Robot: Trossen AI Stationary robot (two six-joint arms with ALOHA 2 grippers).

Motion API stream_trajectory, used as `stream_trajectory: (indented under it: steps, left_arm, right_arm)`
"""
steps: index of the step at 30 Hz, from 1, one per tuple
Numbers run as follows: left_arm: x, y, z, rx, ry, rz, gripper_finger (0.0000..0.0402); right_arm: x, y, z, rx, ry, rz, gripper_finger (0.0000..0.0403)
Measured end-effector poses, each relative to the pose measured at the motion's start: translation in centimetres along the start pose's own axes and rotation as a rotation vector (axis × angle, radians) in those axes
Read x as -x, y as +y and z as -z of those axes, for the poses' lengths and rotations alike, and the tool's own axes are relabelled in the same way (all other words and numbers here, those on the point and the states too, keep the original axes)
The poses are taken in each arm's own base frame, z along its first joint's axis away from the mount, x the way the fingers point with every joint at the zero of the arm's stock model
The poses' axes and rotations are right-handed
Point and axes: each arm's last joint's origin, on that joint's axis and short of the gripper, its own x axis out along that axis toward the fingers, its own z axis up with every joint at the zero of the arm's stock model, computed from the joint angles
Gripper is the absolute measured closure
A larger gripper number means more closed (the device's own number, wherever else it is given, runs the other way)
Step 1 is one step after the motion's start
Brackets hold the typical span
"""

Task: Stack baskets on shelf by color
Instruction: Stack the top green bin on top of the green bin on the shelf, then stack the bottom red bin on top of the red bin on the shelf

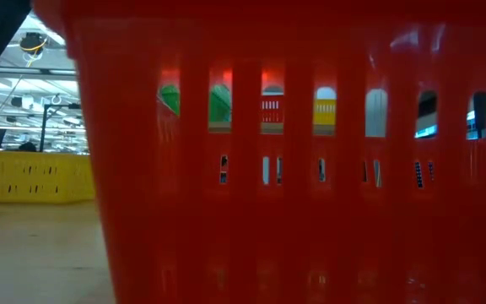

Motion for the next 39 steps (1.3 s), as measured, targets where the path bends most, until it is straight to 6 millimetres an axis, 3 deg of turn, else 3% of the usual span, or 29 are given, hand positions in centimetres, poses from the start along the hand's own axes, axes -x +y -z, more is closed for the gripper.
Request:
stream_trajectory:
  steps: [8, 12, 17, 27, 32, 39]
  left_arm:
    - [-0.9, -0.4, 0.5, -0.012, 0.024, -0.003, 0.0401]
    - [-0.2, -0.7, 0.4, -0.031, 0.004, 0.012, 0.0401]
    - [2.8, -1.7, 0.9, -0.171, -0.022, 0.128, 0.0401]
    - [9.4, -5.1, 6.7, -0.361, 0.086, 0.221, 0.0401]
    - [12.4, -6.7, 9.1, -0.401, 0.061, 0.297, 0.0401]
    - [15.4, -7.9, 11.9, -0.458, 0.048, 0.378, 0.0401]
  right_arm:
    - [0.0, 0.0, 0.0, 0.0, 0.0, 0.0, 0.0315]
    - [0.0, 0.0, 0.0, 0.001, 0.0, 0.002, 0.0315]
    - [0.0, 0.1, 0.0, 0.003, 0.0, -0.001, 0.0315]
    - [0.0, 1.9, 0.1, -0.026, 0.006, -0.11, 0.0315]
    - [-2.3, 3.7, 0.7, -0.075, 0.114, -0.143, 0.0315]
    - [-7.7, 7.1, 1.4, -0.157, 0.182, -0.201, 0.0315]
